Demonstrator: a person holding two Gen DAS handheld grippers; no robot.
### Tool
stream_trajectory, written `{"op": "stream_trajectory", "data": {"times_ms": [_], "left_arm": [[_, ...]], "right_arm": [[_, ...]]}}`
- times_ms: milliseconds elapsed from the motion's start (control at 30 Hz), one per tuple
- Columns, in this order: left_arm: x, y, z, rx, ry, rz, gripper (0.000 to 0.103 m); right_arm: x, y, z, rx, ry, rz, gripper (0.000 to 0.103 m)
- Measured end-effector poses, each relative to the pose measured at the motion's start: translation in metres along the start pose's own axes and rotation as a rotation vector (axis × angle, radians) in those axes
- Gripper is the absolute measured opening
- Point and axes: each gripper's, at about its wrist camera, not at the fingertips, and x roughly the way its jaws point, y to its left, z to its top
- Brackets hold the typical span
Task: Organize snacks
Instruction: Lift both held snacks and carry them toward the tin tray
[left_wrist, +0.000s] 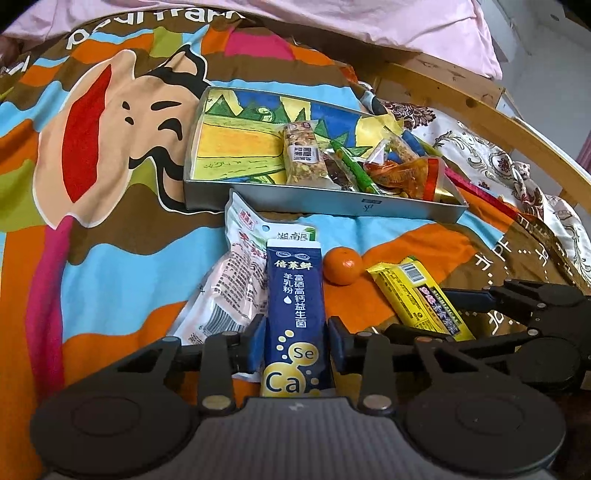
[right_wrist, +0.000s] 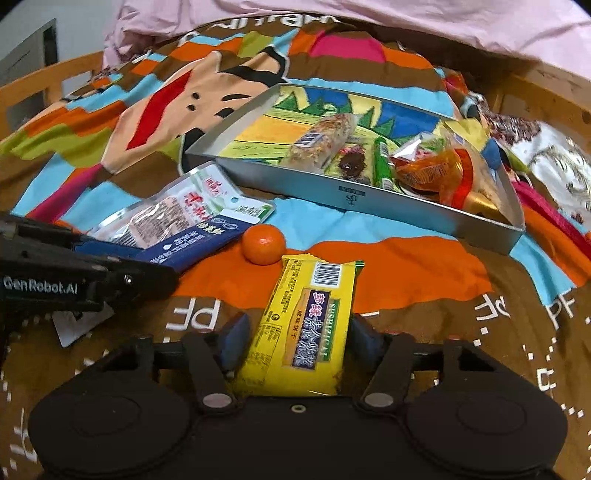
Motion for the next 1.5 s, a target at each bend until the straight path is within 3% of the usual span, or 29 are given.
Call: {"op": "stream_trajectory", "data": {"times_ms": [500,900,1500], "left_arm": [[-0.03,-0.03,-0.02,-0.01,0.005,0.031,0.035],[-0.045,-0.048,-0.029,-0.079,-0.01,0.019,0.035],[-0.06,-0.043,-0.014,-0.171,-0.206,0.0,0.035]], "right_arm": [[-0.03,0.007,-0.022,-0.258,-0.063,-0.008,0.055],[-0.045,-0.002,-0.037,-0.289,-0.088,-0.028,0.054],[-0.057,-0.013,-0.023,-0.412,-0.253,-0.109,0.054]]}}
